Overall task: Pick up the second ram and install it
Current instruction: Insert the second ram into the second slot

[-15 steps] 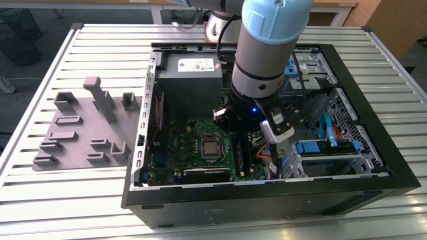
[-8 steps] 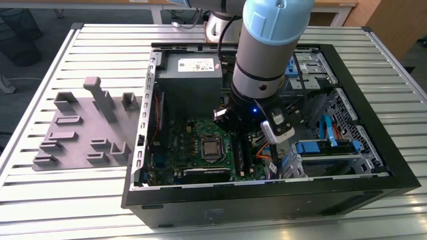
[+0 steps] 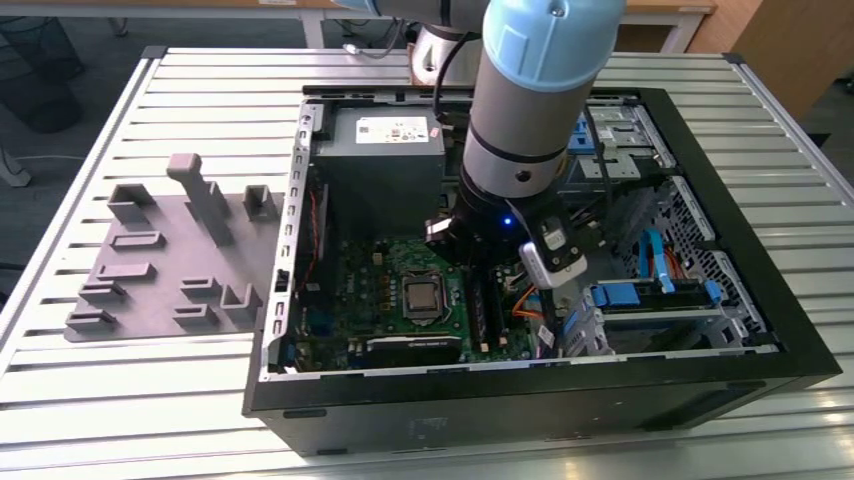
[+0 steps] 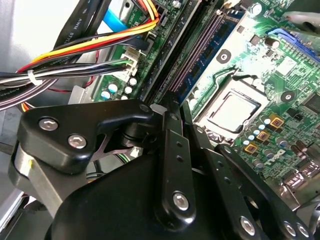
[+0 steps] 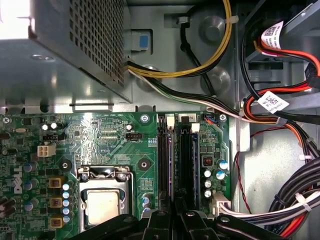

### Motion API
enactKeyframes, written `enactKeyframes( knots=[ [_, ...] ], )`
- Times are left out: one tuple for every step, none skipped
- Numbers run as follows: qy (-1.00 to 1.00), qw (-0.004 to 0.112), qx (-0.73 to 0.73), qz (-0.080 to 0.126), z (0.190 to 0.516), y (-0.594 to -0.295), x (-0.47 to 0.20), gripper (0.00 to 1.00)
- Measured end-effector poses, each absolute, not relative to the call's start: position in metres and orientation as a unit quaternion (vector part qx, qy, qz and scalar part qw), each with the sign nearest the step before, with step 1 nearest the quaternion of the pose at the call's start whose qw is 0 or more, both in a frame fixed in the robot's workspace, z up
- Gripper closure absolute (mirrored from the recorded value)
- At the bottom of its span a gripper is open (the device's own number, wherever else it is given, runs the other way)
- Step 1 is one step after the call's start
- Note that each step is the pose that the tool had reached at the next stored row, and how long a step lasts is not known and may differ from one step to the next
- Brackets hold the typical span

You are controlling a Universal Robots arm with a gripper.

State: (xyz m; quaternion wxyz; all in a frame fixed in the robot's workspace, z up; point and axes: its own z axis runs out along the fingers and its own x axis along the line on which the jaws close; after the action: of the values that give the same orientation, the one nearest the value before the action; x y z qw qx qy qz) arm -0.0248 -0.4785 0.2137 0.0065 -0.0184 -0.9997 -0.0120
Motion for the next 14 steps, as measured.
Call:
enactKeyframes(
  knots=[
    [-1.000,0.007,-0.018,-0.012,0.2136,-0.4785,-0.0245,0.86],
    [-1.000,0.007,-0.018,-0.012,0.2136,-0.4785,-0.0245,0.86],
    [-1.000,0.007,-0.018,-0.012,0.2136,-0.4785,-0.0245,0.86],
    [-1.000,0.007,-0.018,-0.012,0.2136,-0.4785,-0.0245,0.86],
    [-1.000,0.007,-0.018,-0.012,0.2136,-0.4785,-0.0244,0.86],
    [-1.000,0.007,-0.018,-0.012,0.2136,-0.4785,-0.0244,0.86],
    [-1.000,0.007,-0.017,-0.012,0.2136,-0.4784,-0.0244,0.86],
    [-1.000,0.007,-0.017,-0.012,0.2135,-0.4783,-0.0243,0.86],
    [-1.000,0.007,-0.017,-0.012,0.2135,-0.4782,-0.0243,0.86],
    [-1.000,0.007,-0.017,-0.012,0.2136,-0.4781,-0.0243,0.86],
    [-1.000,0.007,-0.017,-0.012,0.2136,-0.4781,-0.0242,0.86],
    [-1.000,0.007,-0.017,-0.012,0.2136,-0.4780,-0.0241,0.86],
    [-1.000,0.007,-0.017,-0.011,0.2136,-0.4778,-0.0240,0.86],
    [-1.000,0.007,-0.015,-0.011,0.2136,-0.4776,-0.0240,0.86]
  ],
)
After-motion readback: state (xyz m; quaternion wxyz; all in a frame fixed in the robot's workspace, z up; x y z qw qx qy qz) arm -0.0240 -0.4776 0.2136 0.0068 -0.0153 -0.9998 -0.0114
